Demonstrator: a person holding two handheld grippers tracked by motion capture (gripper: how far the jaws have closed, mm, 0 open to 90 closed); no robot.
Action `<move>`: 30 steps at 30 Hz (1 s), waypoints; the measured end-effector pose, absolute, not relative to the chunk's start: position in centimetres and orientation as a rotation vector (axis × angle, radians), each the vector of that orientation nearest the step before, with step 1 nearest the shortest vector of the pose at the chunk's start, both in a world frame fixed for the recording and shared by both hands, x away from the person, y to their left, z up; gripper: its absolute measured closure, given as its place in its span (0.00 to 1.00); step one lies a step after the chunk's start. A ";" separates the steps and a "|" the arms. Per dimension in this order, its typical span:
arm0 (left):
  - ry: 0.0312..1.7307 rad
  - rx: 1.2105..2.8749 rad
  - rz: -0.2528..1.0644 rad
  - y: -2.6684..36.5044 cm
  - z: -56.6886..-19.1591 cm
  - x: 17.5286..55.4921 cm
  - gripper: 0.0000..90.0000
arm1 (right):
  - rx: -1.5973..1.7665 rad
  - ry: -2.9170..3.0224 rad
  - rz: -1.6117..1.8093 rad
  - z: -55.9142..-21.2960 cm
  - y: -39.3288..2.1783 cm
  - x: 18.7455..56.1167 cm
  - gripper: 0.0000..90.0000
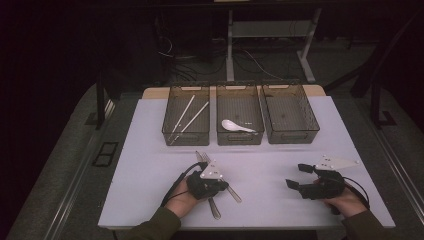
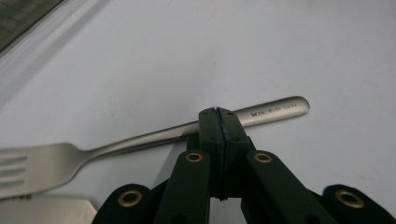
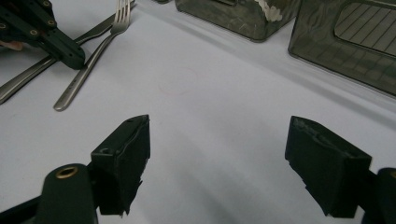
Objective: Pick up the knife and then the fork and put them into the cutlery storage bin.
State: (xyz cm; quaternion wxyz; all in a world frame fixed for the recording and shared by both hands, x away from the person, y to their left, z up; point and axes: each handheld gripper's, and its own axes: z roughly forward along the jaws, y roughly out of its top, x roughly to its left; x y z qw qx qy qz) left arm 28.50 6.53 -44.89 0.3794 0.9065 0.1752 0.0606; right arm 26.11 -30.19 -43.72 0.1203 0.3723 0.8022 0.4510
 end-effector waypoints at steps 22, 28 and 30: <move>0.446 2.312 0.169 2.5 -45.0 32.4 0.99 | 1.088 2.345 1.326 -43.7 -30.3 26.1 0.25; 0.468 2.288 0.169 1.6 -45.2 33.3 0.99 | 1.088 2.344 1.325 -43.7 -30.4 26.1 0.25; 0.458 2.298 0.171 1.4 -45.2 33.6 0.99 | 1.088 2.344 1.327 -43.6 -30.4 26.1 0.25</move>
